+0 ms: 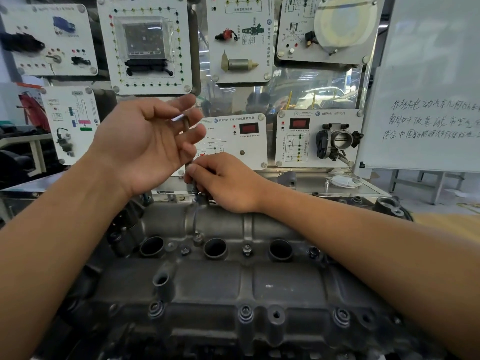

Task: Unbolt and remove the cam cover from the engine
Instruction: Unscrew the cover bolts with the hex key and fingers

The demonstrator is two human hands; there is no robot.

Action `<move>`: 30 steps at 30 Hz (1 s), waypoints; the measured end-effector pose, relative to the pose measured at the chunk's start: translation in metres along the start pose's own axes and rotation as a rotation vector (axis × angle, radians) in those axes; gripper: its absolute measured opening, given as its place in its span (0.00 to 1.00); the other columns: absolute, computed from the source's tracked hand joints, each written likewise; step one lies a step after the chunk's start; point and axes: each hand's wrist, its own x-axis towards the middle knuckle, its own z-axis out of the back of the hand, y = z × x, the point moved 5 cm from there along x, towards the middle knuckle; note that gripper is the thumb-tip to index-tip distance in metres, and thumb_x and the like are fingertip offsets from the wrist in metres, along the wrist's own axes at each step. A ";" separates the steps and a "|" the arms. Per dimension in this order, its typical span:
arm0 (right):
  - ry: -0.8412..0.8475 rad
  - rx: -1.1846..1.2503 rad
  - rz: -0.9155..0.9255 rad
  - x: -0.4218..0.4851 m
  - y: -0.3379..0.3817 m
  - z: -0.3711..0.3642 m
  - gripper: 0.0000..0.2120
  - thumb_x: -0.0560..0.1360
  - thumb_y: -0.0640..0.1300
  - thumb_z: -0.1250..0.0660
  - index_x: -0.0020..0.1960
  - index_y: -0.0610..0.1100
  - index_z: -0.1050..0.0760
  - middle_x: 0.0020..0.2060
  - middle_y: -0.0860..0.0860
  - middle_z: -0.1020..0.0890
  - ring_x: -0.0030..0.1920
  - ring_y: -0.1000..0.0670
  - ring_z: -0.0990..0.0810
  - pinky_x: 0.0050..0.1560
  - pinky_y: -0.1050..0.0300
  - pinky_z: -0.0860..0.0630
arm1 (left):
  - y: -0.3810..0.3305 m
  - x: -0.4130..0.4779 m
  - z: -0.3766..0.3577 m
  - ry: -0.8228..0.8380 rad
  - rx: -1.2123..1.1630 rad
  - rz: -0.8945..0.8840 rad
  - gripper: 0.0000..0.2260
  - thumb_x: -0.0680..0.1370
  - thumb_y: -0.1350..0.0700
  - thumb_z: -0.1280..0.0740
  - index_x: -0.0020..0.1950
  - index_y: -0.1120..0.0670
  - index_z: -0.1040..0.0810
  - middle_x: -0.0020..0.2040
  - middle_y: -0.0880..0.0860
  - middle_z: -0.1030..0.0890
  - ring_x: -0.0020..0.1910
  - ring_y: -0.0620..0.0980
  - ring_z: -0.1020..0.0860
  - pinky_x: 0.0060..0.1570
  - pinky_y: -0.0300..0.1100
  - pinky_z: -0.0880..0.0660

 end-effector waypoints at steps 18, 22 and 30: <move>0.012 0.005 0.011 0.002 0.000 -0.002 0.15 0.83 0.48 0.40 0.44 0.43 0.20 0.25 0.55 0.26 0.26 0.61 0.29 0.33 0.65 0.33 | -0.007 0.004 0.002 -0.311 0.579 -0.302 0.05 0.78 0.53 0.31 0.45 0.54 0.20 0.25 0.49 0.25 0.19 0.46 0.36 0.20 0.35 0.39; 0.019 0.002 0.007 0.002 0.000 -0.002 0.15 0.83 0.48 0.40 0.46 0.41 0.19 0.25 0.54 0.26 0.26 0.59 0.30 0.33 0.64 0.33 | -0.009 0.002 0.003 -0.357 0.574 -0.293 0.09 0.78 0.49 0.30 0.43 0.54 0.20 0.25 0.49 0.24 0.18 0.45 0.36 0.20 0.34 0.39; 0.023 0.012 -0.009 0.000 0.003 -0.002 0.16 0.84 0.48 0.41 0.46 0.42 0.19 0.27 0.54 0.26 0.27 0.59 0.30 0.35 0.62 0.32 | -0.011 0.001 0.011 -0.405 0.387 -0.173 0.11 0.81 0.56 0.44 0.54 0.55 0.22 0.29 0.51 0.19 0.22 0.46 0.26 0.22 0.35 0.34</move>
